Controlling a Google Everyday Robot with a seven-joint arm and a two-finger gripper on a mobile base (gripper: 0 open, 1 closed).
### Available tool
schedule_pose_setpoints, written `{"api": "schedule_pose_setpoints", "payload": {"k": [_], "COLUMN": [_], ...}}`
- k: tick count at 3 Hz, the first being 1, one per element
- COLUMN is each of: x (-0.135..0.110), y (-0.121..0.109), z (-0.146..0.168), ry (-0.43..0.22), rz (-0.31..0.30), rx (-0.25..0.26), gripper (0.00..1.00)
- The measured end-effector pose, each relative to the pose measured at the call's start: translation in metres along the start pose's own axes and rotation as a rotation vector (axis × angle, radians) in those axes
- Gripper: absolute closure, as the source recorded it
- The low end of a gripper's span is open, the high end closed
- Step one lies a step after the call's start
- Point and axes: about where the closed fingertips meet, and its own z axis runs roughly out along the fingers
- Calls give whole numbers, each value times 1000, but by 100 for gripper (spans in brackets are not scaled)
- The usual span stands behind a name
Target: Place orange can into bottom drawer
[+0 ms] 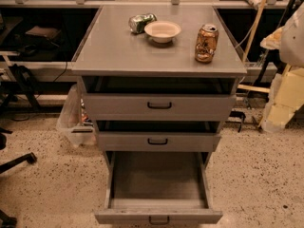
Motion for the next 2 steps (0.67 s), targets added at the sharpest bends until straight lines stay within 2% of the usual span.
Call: {"api": "schedule_pose_setpoints", "payload": {"k": [1,2], "x": [0,-2], "y": [0,-17], "z": [0,-1], "ry": [0,-35], "rz": [0,-12], "rx": [0,-5], "gripper": [0,0]}}
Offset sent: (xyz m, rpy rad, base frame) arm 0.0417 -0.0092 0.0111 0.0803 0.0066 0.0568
